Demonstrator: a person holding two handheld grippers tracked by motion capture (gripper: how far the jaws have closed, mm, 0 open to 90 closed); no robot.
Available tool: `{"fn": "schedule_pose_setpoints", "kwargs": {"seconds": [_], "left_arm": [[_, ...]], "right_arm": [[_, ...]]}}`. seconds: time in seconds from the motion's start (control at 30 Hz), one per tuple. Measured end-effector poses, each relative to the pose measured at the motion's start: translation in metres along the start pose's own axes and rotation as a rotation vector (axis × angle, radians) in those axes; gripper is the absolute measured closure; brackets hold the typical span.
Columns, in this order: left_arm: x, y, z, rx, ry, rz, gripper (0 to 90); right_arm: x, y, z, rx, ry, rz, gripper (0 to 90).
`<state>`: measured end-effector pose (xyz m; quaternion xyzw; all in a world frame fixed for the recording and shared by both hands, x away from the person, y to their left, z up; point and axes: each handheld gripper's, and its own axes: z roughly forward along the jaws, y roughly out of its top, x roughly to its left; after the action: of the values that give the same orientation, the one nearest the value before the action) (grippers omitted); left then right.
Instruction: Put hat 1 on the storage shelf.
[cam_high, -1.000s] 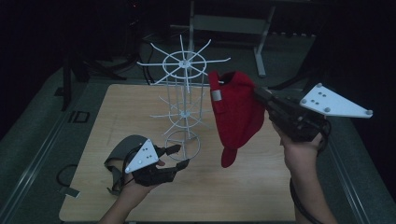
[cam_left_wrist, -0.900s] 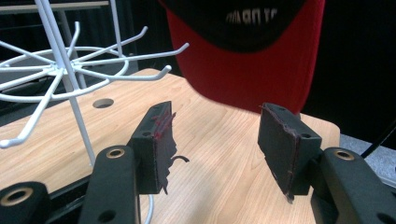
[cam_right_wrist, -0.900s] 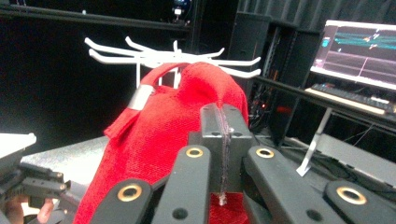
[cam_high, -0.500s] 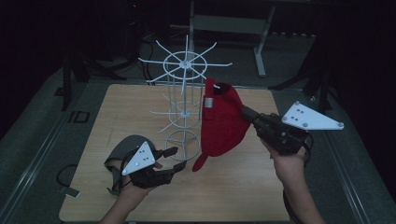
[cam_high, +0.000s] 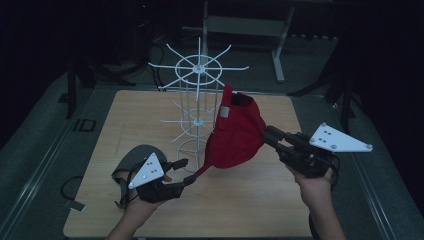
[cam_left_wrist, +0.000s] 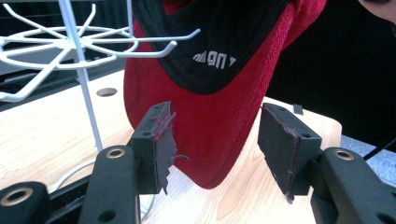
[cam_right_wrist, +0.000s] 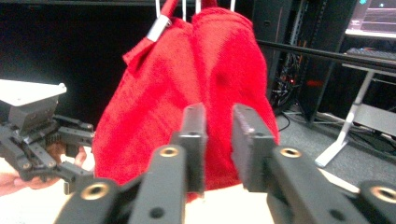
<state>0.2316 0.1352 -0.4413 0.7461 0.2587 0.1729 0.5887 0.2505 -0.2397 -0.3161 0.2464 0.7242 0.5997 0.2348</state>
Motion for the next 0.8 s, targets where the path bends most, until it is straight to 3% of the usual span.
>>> {"fn": "schedule_pose_setpoints", "kwargs": {"seconds": [0.13,0.3,0.4,0.57,0.7,0.8], "left_arm": [[0.001,0.000,-0.004,-0.003,0.010,-0.001,46.1],[0.004,-0.003,-0.011,0.007,0.028,0.002,46.1],[0.007,-0.007,-0.018,0.012,0.042,-0.003,46.1],[0.014,-0.013,-0.032,0.019,0.075,-0.020,46.1],[0.018,-0.018,-0.041,0.020,0.096,-0.032,46.1],[0.021,-0.022,-0.046,0.024,0.112,-0.041,46.2]], "right_arm": [[-0.004,-0.008,-0.013,0.015,-0.024,-0.004,64.3],[-0.015,-0.031,-0.025,0.039,-0.060,0.038,58.0],[-0.024,-0.051,-0.028,0.068,-0.076,0.064,50.2],[-0.035,-0.084,-0.026,0.133,-0.073,0.126,29.4],[-0.043,-0.104,-0.027,0.154,-0.106,0.158,21.1],[-0.049,-0.118,-0.028,0.182,-0.117,0.151,16.8]]}}
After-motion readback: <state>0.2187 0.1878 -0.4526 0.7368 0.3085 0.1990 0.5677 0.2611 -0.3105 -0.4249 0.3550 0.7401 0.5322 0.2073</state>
